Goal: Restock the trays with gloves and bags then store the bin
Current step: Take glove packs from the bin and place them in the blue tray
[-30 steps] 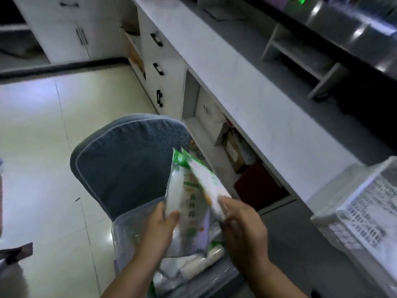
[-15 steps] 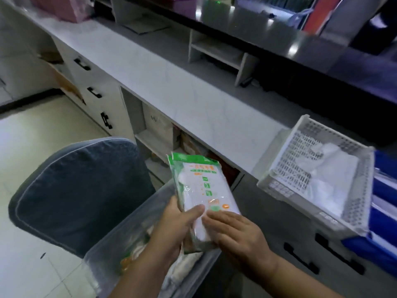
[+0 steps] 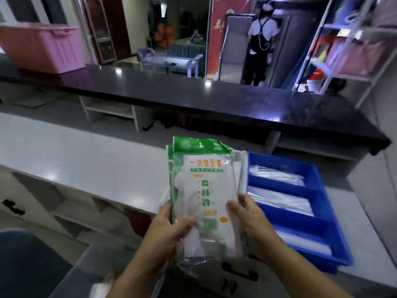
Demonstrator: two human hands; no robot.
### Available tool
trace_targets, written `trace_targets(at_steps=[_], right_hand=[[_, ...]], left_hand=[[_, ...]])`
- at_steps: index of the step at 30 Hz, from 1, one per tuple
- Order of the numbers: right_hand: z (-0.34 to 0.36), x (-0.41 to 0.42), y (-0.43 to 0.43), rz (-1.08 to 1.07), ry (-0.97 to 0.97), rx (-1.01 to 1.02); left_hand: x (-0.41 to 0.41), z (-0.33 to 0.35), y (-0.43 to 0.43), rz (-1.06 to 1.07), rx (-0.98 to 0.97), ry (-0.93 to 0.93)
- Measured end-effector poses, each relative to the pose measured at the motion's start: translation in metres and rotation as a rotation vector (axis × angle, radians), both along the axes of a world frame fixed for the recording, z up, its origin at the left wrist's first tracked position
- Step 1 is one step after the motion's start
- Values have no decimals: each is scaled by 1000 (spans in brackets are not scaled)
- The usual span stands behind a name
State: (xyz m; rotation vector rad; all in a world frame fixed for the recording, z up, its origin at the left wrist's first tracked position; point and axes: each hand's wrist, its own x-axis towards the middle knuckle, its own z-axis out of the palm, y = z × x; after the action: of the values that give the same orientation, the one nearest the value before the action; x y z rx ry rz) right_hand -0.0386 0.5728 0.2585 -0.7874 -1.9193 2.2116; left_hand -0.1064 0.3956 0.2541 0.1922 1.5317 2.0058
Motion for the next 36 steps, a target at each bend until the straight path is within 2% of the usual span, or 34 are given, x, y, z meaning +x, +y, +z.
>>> trace_targets(at_steps=[2,4,8,10,12,15,17,20,24,26,28,31,33,36], right_hand=[[10,16,34,-11,8,-130],[14,30,66,-31,49,-137],[19,54,132,-175,165,50],[21,59,157,-252,202,341],[22,62,173,-304,209,778],[19,63,186,-331,281,1353],[17,63,193,-335,310,1556],[7,63,207,-296,256,1665],[3,61,227,-148,194,1625],[6,57,242,-150,215,1532],[13,49,258,-250,242,1278],[26,30,281,-388,153,743],[30,15,294,-322,62,479],[30,-1,305,-161,80,42]], left_hand=[[10,7,40,-78,-16,10],[17,9,77,-122,-76,58],[33,2,151,-1,-248,227],[46,9,181,81,-297,346],[60,22,209,39,-233,401],[75,39,248,-45,-114,338],[73,45,268,-39,-70,248],[62,46,291,-1,-5,183],[40,41,311,72,6,216],[25,39,317,55,-5,232],[8,40,321,11,5,260],[-19,42,327,-70,35,300],[-39,38,332,-115,50,322],[-67,30,343,-182,61,321]])
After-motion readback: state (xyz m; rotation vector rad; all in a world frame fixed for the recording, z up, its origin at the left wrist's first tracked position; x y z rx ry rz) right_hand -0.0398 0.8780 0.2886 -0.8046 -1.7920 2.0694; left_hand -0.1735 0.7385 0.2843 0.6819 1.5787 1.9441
